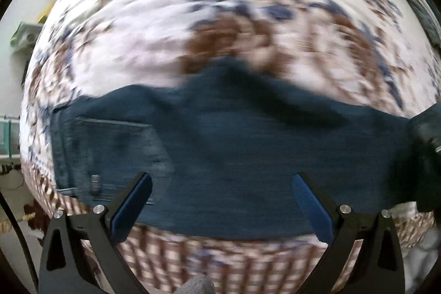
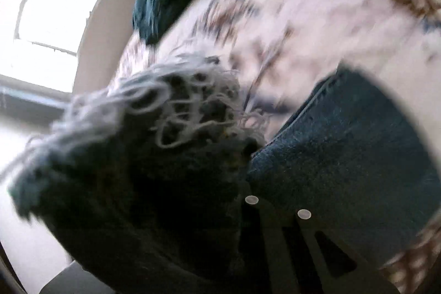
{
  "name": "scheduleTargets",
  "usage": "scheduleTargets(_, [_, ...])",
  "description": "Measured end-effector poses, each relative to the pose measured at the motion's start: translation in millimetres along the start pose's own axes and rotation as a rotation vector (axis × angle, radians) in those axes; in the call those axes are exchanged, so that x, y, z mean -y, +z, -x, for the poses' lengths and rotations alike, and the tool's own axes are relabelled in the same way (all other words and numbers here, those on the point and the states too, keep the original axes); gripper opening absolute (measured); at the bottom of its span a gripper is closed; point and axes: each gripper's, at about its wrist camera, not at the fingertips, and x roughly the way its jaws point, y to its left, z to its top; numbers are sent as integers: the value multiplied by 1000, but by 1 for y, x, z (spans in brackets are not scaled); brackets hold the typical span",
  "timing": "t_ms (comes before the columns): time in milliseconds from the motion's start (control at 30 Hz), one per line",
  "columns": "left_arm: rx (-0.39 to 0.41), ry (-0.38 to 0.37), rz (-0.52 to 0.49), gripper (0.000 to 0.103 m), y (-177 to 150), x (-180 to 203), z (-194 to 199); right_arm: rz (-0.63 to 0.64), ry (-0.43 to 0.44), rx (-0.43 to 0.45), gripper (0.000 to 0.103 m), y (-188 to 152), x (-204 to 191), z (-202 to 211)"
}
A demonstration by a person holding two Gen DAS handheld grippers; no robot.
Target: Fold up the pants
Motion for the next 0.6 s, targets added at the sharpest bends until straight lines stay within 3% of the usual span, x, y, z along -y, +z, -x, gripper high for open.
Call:
scheduleTargets(100, [-24, -1, 49, 103, 10, -23, -22, 81, -44, -106, 10, -38, -24, -50])
scheduleTargets(133, [-29, 1, 64, 103, 10, -38, -27, 122, -90, -152, 16, -52, -32, -67])
scheduleTargets(200, [-34, -4, 81, 103, 13, -34, -36, 198, -191, -197, 27, -71, -47, -88])
scheduleTargets(233, [-36, -9, 91, 103, 13, -43, -37, 229, -206, -208, 43, -77, -54, -91])
scheduleTargets(267, [-40, -13, 97, 103, 12, -38, -40, 242, -188, -231, 68, -79, -61, -90])
scheduleTargets(333, [-44, -39, 113, 103, 5, -37, -32, 239, -149, -300, 83, -80, -72, -85])
scheduleTargets(467, [-47, -98, 129, 103, 9, -38, -27, 175, -51, -309, 83, -68, -86, -41])
scheduleTargets(600, [-62, -185, 121, 103, 16, -18, -25, 88, -4, -264, 84, -41, -68, 13])
